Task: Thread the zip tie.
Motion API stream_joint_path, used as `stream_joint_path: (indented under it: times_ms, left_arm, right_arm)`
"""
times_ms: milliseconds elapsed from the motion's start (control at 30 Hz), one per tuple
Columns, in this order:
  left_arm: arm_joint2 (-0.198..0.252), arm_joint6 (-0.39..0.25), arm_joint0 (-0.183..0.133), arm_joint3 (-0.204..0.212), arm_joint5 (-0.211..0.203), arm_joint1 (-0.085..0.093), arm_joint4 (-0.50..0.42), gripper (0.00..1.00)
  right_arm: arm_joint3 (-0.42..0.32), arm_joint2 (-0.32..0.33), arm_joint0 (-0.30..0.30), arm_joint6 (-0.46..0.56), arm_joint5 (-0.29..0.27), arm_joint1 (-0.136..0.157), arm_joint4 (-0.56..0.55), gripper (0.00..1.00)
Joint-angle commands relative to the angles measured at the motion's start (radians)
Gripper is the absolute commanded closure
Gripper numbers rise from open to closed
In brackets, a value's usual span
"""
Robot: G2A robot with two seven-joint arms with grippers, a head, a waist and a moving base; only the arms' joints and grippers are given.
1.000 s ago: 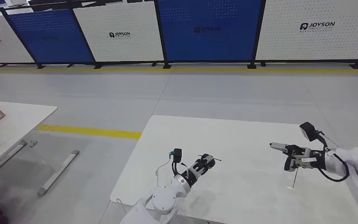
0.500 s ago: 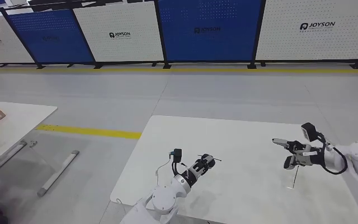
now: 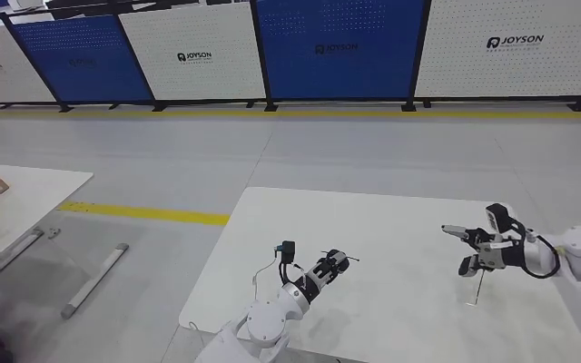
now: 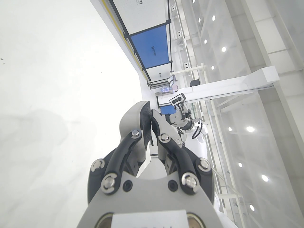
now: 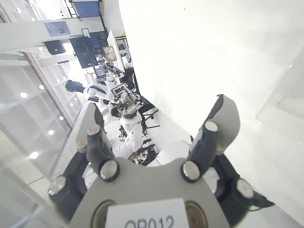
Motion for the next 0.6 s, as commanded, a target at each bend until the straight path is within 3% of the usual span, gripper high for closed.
stream_joint_path:
  times_ms: [0,167,433,500,567]
  left_arm:
    - [0.000,0.000,0.000,0.000,0.000,0.000,0.000,1.00]
    - [0.000,0.000,0.000,0.000,0.000,0.000,0.000,1.00]
    - [0.000,0.000,0.000,0.000,0.000,0.000,0.000,1.00]
    - [0.000,0.000,0.000,0.000,0.000,0.000,0.000,1.00]
    - [0.000,0.000,0.000,0.000,0.000,0.000,0.000,1.00]
  right_arm:
    - [0.002,-0.010,0.013,-0.015,0.000,0.000,-0.011,0.00]
    - [-0.100,0.039,-0.033,-0.064,-0.007,0.028,-0.086,0.00]
    - [-0.107,0.048,-0.040,-0.056,-0.005,0.032,-0.087,0.00]
    - [-0.126,0.035,-0.047,-0.089,0.000,0.033,-0.138,0.00]
    - [-0.128,0.027,-0.029,-0.040,0.000,0.041,-0.193,0.00]
